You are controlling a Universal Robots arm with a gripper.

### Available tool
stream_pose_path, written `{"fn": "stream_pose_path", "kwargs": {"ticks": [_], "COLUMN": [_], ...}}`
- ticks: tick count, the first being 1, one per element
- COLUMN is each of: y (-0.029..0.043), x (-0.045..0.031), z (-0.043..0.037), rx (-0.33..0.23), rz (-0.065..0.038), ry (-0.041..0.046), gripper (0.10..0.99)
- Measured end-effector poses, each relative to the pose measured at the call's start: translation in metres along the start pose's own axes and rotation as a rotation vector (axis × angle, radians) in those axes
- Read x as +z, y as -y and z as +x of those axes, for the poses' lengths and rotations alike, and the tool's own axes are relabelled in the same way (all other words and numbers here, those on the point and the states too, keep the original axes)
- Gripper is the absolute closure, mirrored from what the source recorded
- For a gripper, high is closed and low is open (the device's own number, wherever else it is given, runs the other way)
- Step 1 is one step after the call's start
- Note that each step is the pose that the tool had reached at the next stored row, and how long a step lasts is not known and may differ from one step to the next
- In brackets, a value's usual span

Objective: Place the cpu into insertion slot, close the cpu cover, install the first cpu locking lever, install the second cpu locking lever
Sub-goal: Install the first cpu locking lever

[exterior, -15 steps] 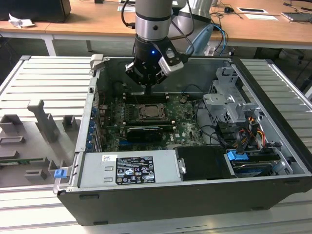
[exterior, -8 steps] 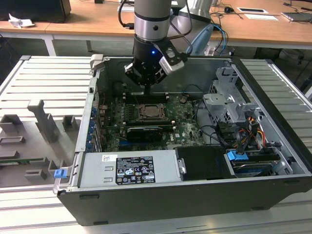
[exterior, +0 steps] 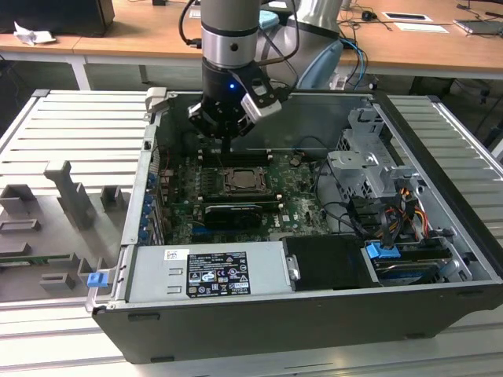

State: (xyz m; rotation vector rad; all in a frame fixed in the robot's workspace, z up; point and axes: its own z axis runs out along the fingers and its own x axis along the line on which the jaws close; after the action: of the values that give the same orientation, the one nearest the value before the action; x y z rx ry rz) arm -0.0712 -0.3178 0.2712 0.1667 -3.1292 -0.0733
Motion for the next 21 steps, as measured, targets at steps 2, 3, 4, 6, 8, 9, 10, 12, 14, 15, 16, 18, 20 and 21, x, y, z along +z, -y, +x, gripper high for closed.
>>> {"fn": "stream_pose_path", "kwargs": {"ticks": [2,3,4,6,8,9,10,12,14,15,16,18,20,21], "y": [-0.0004,-0.0005,-0.0005,-0.0005,-0.0005,-0.0005,-0.0005,-0.0005,-0.0004,-0.0004,-0.0004,-0.0004,-0.0004,-0.0004], "x": [0.0009,0.0012,0.0015,0.0020,0.0033,0.0036,0.0039,0.0045,0.0050,0.0054,0.0055,0.0059,0.0063,0.0064], "z": [0.0040,0.0046,0.0050,0.0056,0.0060,0.0061,0.0062,0.0062,0.0062,0.0061,0.0062,0.0061,0.0061,0.0062], "rx": [0.001,0.000,0.000,0.000,0.000,0.000,0.000,0.000,0.000,0.000,0.000,0.000,0.000,0.000], "rz": [-0.003,-0.003,-0.003,-0.005,-0.006,-0.007,-0.007,-0.007,-0.007,-0.007,-0.007,-0.007,-0.007,-0.007], "ry": [0.0007,0.0009,0.0008,0.0010,0.0013,0.0012,0.0012,0.0012,0.0013,0.0014,0.0013,0.0015,0.0014,0.0012], "gripper": [0.980,0.980,0.980,0.980,0.980,0.980,0.980,0.980,0.980,0.980,0.980,0.980,0.980,0.980]}}
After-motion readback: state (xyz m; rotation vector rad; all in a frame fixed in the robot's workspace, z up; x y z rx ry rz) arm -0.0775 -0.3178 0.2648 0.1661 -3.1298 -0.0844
